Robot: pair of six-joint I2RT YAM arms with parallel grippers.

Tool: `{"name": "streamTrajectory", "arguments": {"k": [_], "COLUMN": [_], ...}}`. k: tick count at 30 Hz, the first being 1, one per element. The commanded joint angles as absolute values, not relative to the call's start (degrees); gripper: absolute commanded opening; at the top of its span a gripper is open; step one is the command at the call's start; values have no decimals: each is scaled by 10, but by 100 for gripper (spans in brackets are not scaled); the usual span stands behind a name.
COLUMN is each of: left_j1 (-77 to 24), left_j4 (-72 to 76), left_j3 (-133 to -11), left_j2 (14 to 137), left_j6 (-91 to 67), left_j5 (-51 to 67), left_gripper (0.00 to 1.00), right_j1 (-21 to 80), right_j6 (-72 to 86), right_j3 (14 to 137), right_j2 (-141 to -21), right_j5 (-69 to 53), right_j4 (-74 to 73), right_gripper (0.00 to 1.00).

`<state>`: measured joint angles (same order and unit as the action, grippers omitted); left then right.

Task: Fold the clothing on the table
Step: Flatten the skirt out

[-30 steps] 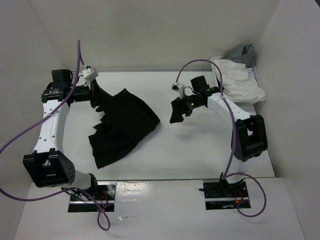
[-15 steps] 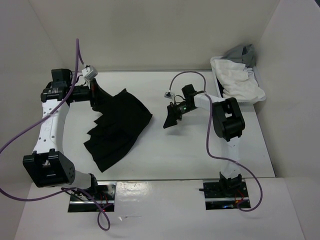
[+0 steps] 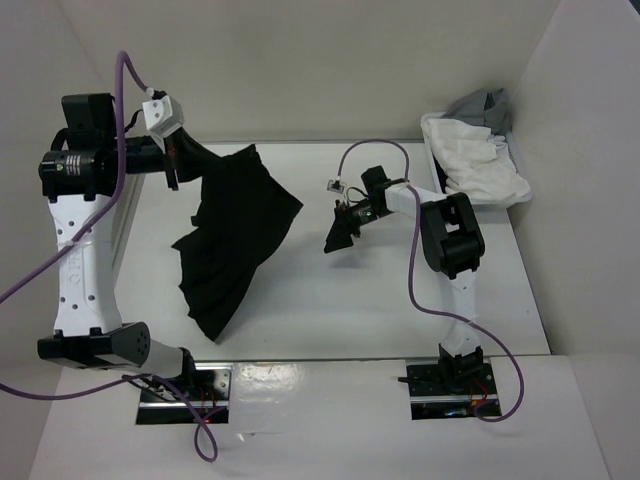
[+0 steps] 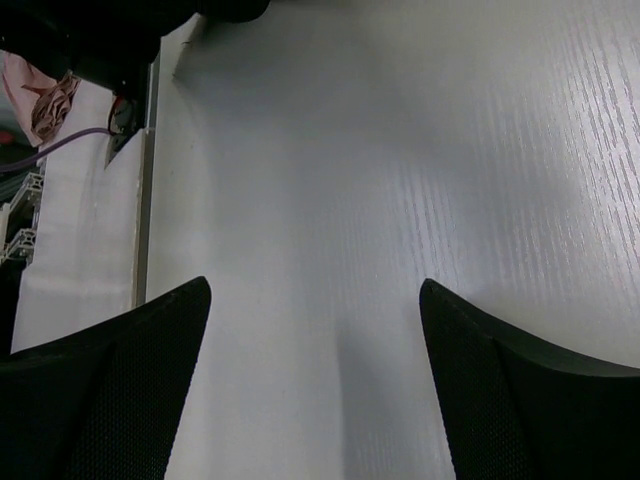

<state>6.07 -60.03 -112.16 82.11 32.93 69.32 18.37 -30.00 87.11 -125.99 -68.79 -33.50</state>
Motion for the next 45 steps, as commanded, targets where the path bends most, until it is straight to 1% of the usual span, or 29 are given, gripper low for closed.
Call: {"name": "streamTrajectory", "arguments": {"k": [1, 5, 8, 11, 15, 20, 24, 28, 39, 43, 45], "left_j1": [61, 61, 61, 61, 61, 61, 61, 61, 61, 61, 61], "left_j4": [-661, -684, -689, -694, -694, -694, -689, -689, -678, -678, -672], "left_j3": [-1144, -1150, -1150, -1144, -1137, -1126, -1119, -1114, -1091, -1091, -1091], "left_j2": [832, 832, 832, 822, 817, 810, 810, 805, 800, 795, 795], "left_j6": [382, 397, 397, 403, 403, 397, 397, 392, 381, 381, 381], "left_j5": [756, 768, 773, 773, 773, 779, 779, 784, 789, 789, 789], "left_gripper": [0, 0, 0, 0, 0, 0, 0, 0, 0, 0, 0], "right_j1": [186, 186, 186, 186, 186, 186, 186, 186, 192, 205, 210], "right_j6": [-322, -322, -316, -302, -296, -296, -301, -314, -354, -367, -367], "right_j3": [887, 887, 893, 917, 984, 1025, 1025, 1025, 1117, 1129, 1129], "right_j2": [-1258, -1252, -1246, -1252, -1280, -1295, -1295, -1301, -1353, -1358, -1358], "right_j5": [-720, -726, -755, -791, -818, -832, -846, -858, -868, -879, -884], "right_j4": [-344, -344, -344, -344, -375, -395, -395, -401, -464, -478, -478], "right_gripper": [89, 89, 89, 89, 89, 87, 85, 85, 85, 80, 75]}}
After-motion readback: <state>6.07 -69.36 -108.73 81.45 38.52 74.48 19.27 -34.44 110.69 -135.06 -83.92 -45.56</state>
